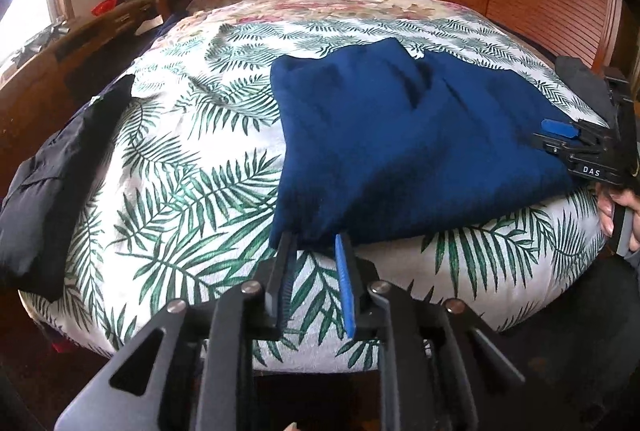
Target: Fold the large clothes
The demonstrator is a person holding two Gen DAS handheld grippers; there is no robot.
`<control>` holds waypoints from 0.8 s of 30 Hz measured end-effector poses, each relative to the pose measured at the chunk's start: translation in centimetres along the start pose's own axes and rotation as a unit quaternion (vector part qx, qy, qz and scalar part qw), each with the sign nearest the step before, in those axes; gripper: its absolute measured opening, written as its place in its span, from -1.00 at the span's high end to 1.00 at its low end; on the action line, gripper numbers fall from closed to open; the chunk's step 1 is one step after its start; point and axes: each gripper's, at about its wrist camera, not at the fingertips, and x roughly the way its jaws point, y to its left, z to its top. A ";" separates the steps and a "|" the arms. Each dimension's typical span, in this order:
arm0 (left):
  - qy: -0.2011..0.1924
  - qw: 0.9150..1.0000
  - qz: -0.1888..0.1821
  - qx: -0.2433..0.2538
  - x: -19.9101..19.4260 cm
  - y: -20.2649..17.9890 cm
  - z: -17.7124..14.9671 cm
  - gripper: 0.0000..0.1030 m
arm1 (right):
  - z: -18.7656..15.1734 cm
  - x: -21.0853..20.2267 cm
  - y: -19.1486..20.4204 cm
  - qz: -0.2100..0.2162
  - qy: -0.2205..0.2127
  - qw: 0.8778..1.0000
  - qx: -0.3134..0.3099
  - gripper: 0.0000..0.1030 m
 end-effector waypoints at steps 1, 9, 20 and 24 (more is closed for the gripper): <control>0.005 1.000 0.006 0.001 0.4 0.0 0.0 0.66 | 0.0 0.0 -0.1 0.002 0.000 1.000 0.000 -0.16; 0.025 0.999 0.015 -0.040 3.2 2.0 -0.4 0.57 | -0.4 -0.2 0.3 -0.007 -0.003 1.000 -0.021 -0.19; 0.003 0.998 -0.021 -0.062 1.2 2.0 -0.7 0.56 | -0.6 -0.4 0.5 -0.012 -0.006 0.999 -0.034 -0.21; -0.011 0.997 -0.040 -0.069 -0.2 2.0 -0.2 0.55 | -0.6 -0.5 0.5 -0.014 -0.007 0.999 -0.037 -0.22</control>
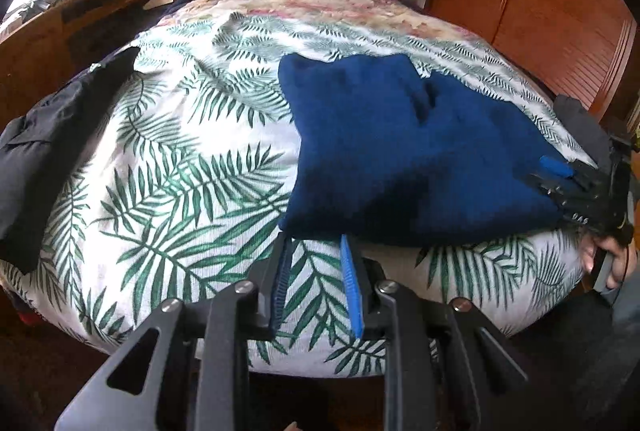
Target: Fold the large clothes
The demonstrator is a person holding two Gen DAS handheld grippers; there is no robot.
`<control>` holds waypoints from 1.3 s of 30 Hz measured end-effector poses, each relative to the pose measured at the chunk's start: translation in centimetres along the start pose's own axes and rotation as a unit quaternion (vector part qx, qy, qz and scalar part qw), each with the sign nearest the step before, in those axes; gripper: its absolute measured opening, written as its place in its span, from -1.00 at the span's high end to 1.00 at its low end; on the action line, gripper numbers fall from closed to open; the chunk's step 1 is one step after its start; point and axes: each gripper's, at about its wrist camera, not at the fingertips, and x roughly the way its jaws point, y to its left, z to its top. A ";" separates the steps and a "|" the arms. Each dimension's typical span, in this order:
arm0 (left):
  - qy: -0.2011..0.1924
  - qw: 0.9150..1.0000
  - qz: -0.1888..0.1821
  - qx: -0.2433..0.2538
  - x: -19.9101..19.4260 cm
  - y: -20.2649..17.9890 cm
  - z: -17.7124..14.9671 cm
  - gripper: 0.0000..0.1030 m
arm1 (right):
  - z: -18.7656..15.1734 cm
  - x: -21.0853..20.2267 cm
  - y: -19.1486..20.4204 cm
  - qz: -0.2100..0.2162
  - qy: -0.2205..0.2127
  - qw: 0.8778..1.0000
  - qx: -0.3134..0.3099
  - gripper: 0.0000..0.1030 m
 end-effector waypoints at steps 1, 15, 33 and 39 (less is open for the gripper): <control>-0.001 1.000 0.000 -0.003 0.0 0.0 0.1 0.55 | 0.0 0.0 0.0 -0.001 0.000 1.000 -0.001 -0.22; 0.006 0.996 -0.035 -0.076 2.4 2.6 1.2 0.54 | -0.1 -0.1 0.1 -0.001 -0.001 1.000 -0.002 -0.23; -0.095 0.990 -0.045 0.094 -3.6 -12.2 10.2 0.96 | -1.8 -3.2 -4.3 -0.009 -0.005 0.999 0.034 -0.23; -0.100 0.976 -0.103 0.163 -2.3 -23.3 14.8 0.97 | -4.2 -6.2 -9.7 -0.030 -0.013 0.996 0.088 -0.23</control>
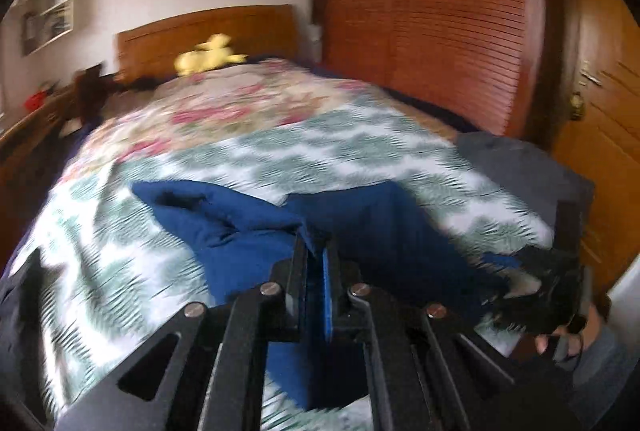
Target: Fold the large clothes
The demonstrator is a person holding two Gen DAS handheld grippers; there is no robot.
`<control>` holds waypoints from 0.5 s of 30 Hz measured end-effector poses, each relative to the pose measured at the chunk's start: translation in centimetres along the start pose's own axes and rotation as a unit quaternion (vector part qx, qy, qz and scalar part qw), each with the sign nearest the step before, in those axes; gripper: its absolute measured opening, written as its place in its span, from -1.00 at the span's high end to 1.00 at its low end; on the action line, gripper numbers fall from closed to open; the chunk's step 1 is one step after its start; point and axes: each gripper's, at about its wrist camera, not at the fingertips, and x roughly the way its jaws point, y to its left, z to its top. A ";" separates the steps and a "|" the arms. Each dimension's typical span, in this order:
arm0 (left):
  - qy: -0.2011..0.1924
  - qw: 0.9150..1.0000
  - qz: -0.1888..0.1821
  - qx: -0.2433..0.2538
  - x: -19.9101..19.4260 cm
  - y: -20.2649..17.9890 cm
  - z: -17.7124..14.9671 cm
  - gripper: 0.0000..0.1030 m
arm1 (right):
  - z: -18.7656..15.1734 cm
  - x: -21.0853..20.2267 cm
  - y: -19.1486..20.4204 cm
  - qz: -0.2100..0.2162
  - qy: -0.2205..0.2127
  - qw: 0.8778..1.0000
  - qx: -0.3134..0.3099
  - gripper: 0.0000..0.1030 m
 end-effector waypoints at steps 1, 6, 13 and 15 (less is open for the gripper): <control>0.002 1.000 -0.016 0.009 1.0 -1.8 1.0 0.97 | -0.3 -0.5 -0.8 -0.004 -0.002 1.000 0.008 -0.23; 0.035 0.995 -0.084 0.047 4.8 -9.0 2.7 0.97 | -2.1 -2.5 -4.6 -0.021 -0.008 0.999 0.041 -0.22; 0.080 0.992 -0.091 0.037 8.0 -11.1 1.7 0.95 | -3.3 -3.7 -7.2 -0.036 -0.002 0.997 0.066 -0.23; 0.076 0.992 -0.094 0.035 7.8 -10.8 1.4 0.90 | -3.4 -4.3 -7.4 -0.039 -0.003 0.997 0.066 -0.22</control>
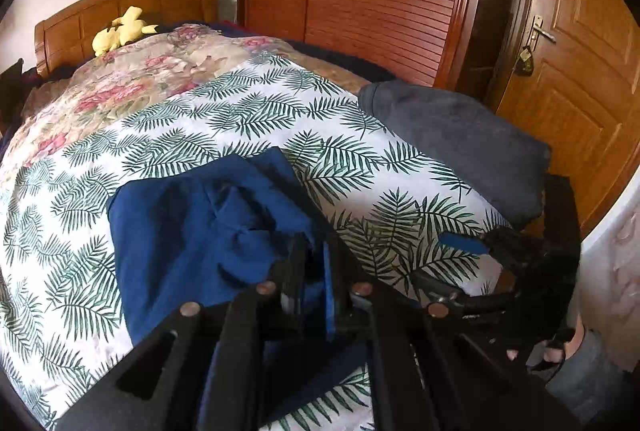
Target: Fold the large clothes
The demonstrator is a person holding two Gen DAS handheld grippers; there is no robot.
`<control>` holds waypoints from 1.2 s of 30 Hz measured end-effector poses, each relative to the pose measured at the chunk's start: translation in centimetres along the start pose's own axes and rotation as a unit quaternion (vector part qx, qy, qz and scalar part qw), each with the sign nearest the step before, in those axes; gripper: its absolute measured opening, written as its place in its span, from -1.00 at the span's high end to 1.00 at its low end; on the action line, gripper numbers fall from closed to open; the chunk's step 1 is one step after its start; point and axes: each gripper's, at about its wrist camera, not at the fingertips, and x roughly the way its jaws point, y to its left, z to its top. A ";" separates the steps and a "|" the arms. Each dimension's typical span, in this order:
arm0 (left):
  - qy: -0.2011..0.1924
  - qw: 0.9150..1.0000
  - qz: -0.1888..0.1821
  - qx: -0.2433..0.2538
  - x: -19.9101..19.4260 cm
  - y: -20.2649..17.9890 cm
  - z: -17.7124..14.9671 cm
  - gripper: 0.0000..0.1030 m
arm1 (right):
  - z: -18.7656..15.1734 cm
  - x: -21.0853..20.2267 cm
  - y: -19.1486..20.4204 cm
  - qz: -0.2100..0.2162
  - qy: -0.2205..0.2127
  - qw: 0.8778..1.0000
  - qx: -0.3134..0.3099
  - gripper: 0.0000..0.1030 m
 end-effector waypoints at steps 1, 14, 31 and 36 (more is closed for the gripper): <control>-0.008 1.000 0.005 0.005 -0.6 0.2 -0.1 0.90 | 0.2 -0.3 0.0 0.002 -0.003 1.000 0.001 -0.23; -0.052 0.998 0.043 -0.007 -7.1 5.6 -4.1 0.82 | 6.2 -4.0 4.1 0.071 -0.049 0.996 -0.020 -0.23; -0.044 0.996 0.069 -0.047 -9.2 13.2 -10.9 0.77 | 5.4 5.4 6.4 0.120 0.073 0.989 0.034 -0.23; -0.040 0.996 0.064 -0.056 -8.8 14.1 -11.7 0.77 | 5.3 4.9 7.3 0.123 0.075 0.989 0.019 0.68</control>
